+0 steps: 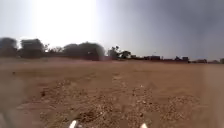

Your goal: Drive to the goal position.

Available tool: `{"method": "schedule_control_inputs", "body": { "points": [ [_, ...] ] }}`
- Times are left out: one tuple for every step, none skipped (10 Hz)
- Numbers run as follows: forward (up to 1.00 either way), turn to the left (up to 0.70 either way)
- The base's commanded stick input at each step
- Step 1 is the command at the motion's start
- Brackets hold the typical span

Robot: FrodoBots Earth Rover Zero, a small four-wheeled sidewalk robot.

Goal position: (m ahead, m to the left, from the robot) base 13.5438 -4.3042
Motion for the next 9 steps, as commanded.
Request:
{"method": "schedule_control_inputs", "body": {
  "points": [
    [0.5,0.0],
    [0.5,0.0],
    [0.5,0.0],
    [0.5,0.0],
    [0.55,0.0],
    [0.65,0.0],
    [0.7,0.0],
    [0.7,0.0],
    [0.7,0.0]
  ]
}}
